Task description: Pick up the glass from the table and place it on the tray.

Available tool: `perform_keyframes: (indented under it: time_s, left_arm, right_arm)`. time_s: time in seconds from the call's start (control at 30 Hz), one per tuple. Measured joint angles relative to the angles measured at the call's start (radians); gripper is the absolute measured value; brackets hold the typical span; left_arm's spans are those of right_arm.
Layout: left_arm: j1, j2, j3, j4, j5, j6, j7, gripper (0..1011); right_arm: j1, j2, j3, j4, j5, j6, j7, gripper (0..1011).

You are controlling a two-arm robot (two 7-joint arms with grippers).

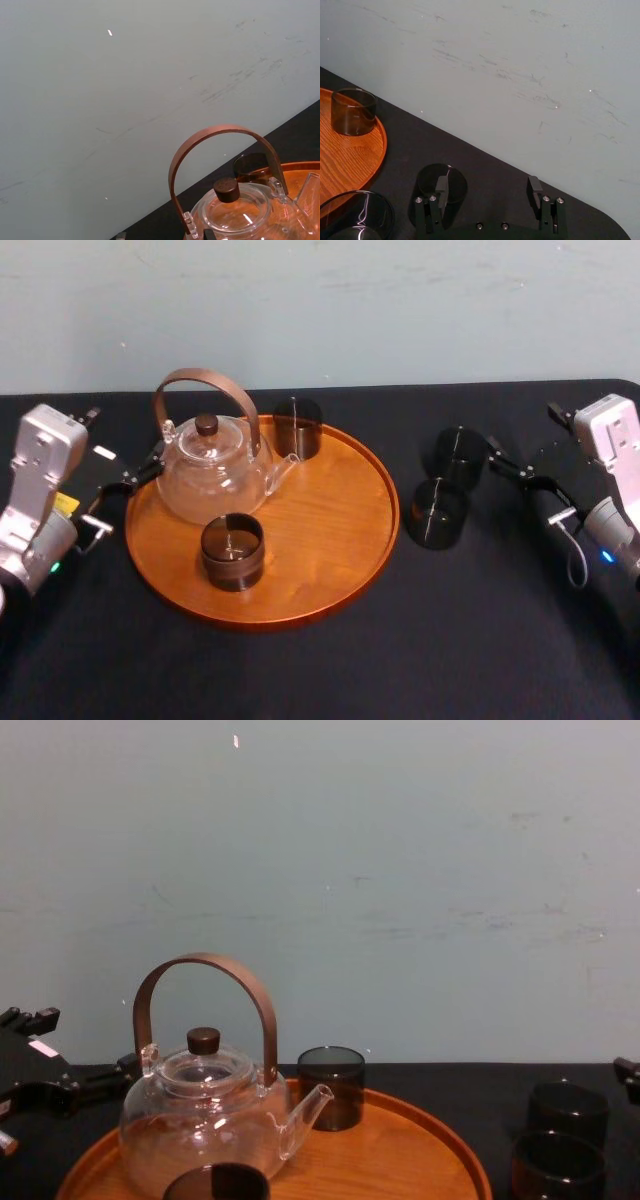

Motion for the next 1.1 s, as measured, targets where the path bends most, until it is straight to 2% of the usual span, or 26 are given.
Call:
perform_keyframes:
  time_s: [0.13,0.3,0.53,0.87,1.1]
  left_arm:
    - [0.0,0.0,0.0,0.0,0.0,0.0,0.0,1001]
    - [0.0,0.0,0.0,0.0,0.0,0.0,0.0,1001]
    - [0.0,0.0,0.0,0.0,0.0,0.0,0.0,1001]
    - [0.0,0.0,0.0,0.0,0.0,0.0,0.0,1001]
    - [0.0,0.0,0.0,0.0,0.0,0.0,0.0,1001]
  right_arm:
    - [-0.002,0.001,0.002,-0.005,-0.001,0.004,0.003,1002]
    - [-0.019,0.011,0.015,-0.046,-0.001,0.04,0.021,1002]
    - [-0.063,0.029,0.046,-0.118,0.037,0.102,0.061,1002]
    - [-0.151,0.067,0.082,-0.257,0.095,0.206,0.132,1002]
    - [-0.196,0.073,0.097,-0.315,0.107,0.237,0.158,1002]
